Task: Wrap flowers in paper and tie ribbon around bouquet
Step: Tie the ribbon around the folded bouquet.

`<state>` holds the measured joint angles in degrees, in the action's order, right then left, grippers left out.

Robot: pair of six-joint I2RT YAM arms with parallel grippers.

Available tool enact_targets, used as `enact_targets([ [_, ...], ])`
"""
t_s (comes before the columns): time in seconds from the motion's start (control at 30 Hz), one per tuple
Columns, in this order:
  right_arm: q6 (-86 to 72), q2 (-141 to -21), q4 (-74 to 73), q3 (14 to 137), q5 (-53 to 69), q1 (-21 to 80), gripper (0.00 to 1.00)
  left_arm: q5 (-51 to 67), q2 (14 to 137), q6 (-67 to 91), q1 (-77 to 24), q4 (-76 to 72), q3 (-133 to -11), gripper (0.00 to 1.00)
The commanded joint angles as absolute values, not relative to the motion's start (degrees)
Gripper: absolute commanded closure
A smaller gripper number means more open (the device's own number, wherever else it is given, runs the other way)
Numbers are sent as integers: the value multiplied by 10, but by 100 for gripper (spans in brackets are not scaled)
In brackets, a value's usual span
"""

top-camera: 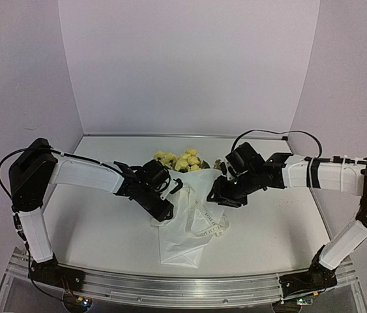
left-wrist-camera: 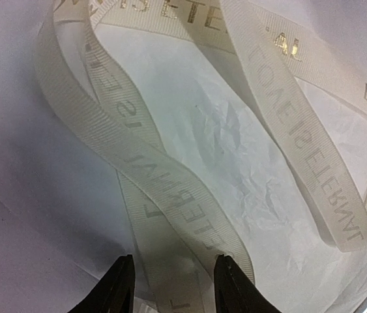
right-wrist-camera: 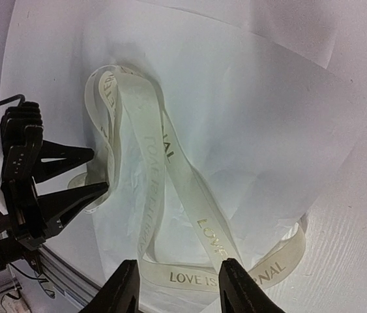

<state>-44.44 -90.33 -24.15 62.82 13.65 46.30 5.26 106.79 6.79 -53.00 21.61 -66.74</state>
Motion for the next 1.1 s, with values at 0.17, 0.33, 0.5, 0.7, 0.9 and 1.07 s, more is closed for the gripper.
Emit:
enact_targets([
  [0.17, -415, -871, -278, 615, 104, 465, 57, 11, 1060, 60, -534, 215, -682, 85],
  [0.33, -411, -872, -286, 613, 102, 465, 56, -13, 1040, 65, -534, 198, -670, 100],
  [0.5, -403, -871, -296, 609, 94, 465, 56, -19, 1019, 65, -534, 183, -659, 100],
  [0.7, -395, -862, -306, 600, 84, 465, 56, 14, 984, 65, -534, 167, -644, 100],
  [0.9, -392, -862, -309, 595, 83, 465, 55, 23, 976, 69, -533, 171, -637, 90],
  [1.07, -392, -863, -310, 593, 81, 465, 54, 50, 976, 79, -527, 179, -632, 69],
])
